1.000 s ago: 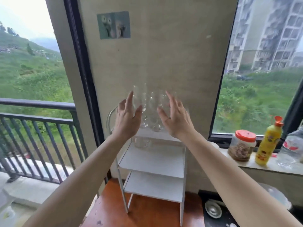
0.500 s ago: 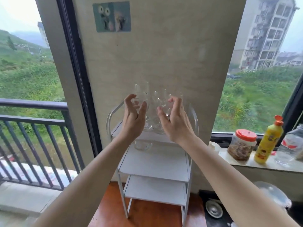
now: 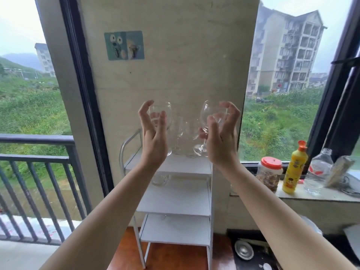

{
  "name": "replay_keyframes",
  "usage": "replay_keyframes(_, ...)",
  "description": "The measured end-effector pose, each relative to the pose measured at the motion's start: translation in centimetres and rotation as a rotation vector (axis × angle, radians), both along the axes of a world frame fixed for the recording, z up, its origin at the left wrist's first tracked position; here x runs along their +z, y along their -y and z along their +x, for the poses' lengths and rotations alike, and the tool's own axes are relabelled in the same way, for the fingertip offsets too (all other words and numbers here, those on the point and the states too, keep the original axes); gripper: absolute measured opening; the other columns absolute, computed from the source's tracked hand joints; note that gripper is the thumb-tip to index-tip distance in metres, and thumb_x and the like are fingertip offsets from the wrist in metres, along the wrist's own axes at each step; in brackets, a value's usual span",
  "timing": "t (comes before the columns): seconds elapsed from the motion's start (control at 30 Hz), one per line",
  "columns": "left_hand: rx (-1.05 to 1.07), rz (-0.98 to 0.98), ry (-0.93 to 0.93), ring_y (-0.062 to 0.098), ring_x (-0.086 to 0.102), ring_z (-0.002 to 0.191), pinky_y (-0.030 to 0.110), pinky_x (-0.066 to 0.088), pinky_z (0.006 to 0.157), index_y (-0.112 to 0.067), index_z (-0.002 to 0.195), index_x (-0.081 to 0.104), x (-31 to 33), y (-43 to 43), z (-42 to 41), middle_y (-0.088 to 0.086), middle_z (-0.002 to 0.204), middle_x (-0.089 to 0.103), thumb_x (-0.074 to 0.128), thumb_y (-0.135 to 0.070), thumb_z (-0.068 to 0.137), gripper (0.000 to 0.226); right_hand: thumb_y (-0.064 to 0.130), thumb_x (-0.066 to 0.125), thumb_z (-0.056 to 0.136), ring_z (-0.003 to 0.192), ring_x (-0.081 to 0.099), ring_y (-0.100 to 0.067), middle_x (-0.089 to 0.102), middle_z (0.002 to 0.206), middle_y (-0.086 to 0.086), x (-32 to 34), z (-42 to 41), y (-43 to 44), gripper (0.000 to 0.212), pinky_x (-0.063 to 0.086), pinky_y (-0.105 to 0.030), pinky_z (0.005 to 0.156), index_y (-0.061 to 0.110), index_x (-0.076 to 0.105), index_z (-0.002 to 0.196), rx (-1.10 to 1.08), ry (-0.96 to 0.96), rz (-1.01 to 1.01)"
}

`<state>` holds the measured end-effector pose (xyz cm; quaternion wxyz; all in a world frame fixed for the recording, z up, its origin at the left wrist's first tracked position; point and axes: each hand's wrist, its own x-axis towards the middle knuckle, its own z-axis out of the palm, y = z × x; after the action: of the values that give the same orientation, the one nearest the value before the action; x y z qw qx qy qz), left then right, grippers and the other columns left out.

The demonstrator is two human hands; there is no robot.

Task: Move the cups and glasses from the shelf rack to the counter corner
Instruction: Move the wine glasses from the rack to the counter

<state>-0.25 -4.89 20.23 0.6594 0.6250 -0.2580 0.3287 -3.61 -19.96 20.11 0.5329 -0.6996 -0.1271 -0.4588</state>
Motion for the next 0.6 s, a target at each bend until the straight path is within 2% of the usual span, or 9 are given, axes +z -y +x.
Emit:
replay_keyframes(0.07, -0.075, -0.020, 0.022, 0.017, 0.051, 0.078, 0.030, 0.044, 0.068, -0.037, 0.131, 0.030, 0.6, 2.1, -1.1, 0.004, 0.097, 0.050, 0.041, -0.038, 0.101, 0.032, 0.032, 0.039, 0.094, 0.080, 0.065, -0.025, 0.051, 0.114, -0.016, 0.4, -1.9, 1.8, 0.032, 0.057, -0.055, 0.067, 0.037, 0.030, 0.124, -0.045, 0.021, 0.040)
replay_keyframes(0.13, -0.171, -0.046, 0.030, 0.013, 0.051, 0.072, 0.024, 0.044, 0.063, -0.037, 0.132, 0.031, 1.0, 4.9, -2.4, 0.002, 0.098, 0.051, 0.041, -0.036, 0.101, 0.033, 0.027, 0.036, 0.093, 0.089, 0.063, -0.036, 0.052, 0.112, -0.012, 0.5, -3.9, 4.4, 0.039, 0.057, -0.049, 0.068, 0.032, 0.031, 0.131, -0.139, 0.025, 0.056)
replay_keyframes(0.2, -0.284, -0.073, 0.056, 0.010, 0.050, 0.069, 0.020, 0.044, 0.059, -0.037, 0.132, 0.033, 0.9, 8.3, -4.0, 0.005, 0.096, 0.052, 0.041, -0.034, 0.101, 0.032, 0.026, 0.034, 0.091, 0.097, 0.061, -0.038, 0.051, 0.118, -0.014, 0.3, -6.2, 7.5, 0.044, 0.055, -0.046, 0.072, 0.030, 0.031, 0.134, -0.252, 0.020, 0.055)
replay_keyframes(0.33, -0.530, -0.076, 0.067, 0.012, 0.052, 0.073, 0.018, 0.046, 0.060, -0.037, 0.131, 0.033, -1.4, 16.2, -8.3, 0.015, 0.093, 0.050, 0.041, -0.037, 0.100, 0.032, 0.030, 0.035, 0.087, 0.087, 0.060, -0.023, 0.053, 0.116, -0.014, -1.8, -12.5, 14.0, 0.046, 0.049, -0.022, 0.065, 0.038, 0.033, 0.133, -0.448, 0.024, 0.095)
replay_keyframes(0.4, -0.653, -0.059, -0.012, 0.010, 0.056, 0.078, 0.019, 0.050, 0.068, -0.030, 0.140, 0.031, -3.4, 20.4, -10.9, 0.013, 0.101, 0.053, 0.041, -0.036, 0.100, 0.042, 0.031, 0.038, 0.085, 0.092, 0.061, -0.025, 0.055, 0.119, -0.011, -3.4, -16.8, 17.2, 0.049, 0.050, -0.030, 0.071, 0.042, 0.035, 0.133, -0.536, -0.006, 0.160)
replay_keyframes(0.43, -0.698, -0.039, -0.050, 0.012, 0.057, 0.081, 0.023, 0.053, 0.074, -0.028, 0.144, 0.030, -4.4, 22.5, -12.4, 0.009, 0.105, 0.056, 0.041, -0.038, 0.100, 0.047, 0.034, 0.039, 0.083, 0.097, 0.061, -0.028, 0.054, 0.120, -0.008, -4.3, -19.1, 18.8, 0.052, 0.051, -0.038, 0.075, 0.044, 0.036, 0.133, -0.593, -0.029, 0.189)
replay_keyframes(0.5, -0.773, -0.003, -0.123, 0.007, 0.061, 0.096, 0.031, 0.052, 0.093, -0.026, 0.149, 0.029, -6.1, 26.6, -16.0, -0.010, 0.115, 0.062, 0.042, -0.043, 0.101, 0.052, 0.034, 0.039, 0.085, 0.098, 0.059, -0.025, 0.054, 0.117, 0.003, -6.0, -24.2, 21.8, 0.053, 0.052, -0.040, 0.077, 0.045, 0.036, 0.136, -0.706, -0.073, 0.227)
replay_keyframes(0.53, -0.820, 0.001, -0.160, 0.000, 0.061, 0.095, 0.028, 0.051, 0.093, -0.025, 0.149, 0.030, -6.7, 28.4, -18.0, -0.018, 0.110, 0.063, 0.043, -0.042, 0.102, 0.051, 0.033, 0.039, 0.087, 0.095, 0.059, -0.018, 0.055, 0.116, 0.013, -6.9, -26.8, 23.2, 0.052, 0.052, -0.036, 0.075, 0.046, 0.037, 0.137, -0.741, -0.085, 0.255)
replay_keyframes(0.6, -0.948, -0.007, -0.244, 0.001, 0.057, 0.078, 0.031, 0.049, 0.078, -0.029, 0.143, 0.036, -7.5, 31.8, -22.5, -0.014, 0.089, 0.059, 0.047, -0.041, 0.102, 0.043, 0.038, 0.042, 0.091, 0.090, 0.061, 0.000, 0.057, 0.109, 0.037, -8.2, -32.2, 25.8, 0.047, 0.052, -0.022, 0.069, 0.047, 0.038, 0.137, -0.806, -0.094, 0.297)
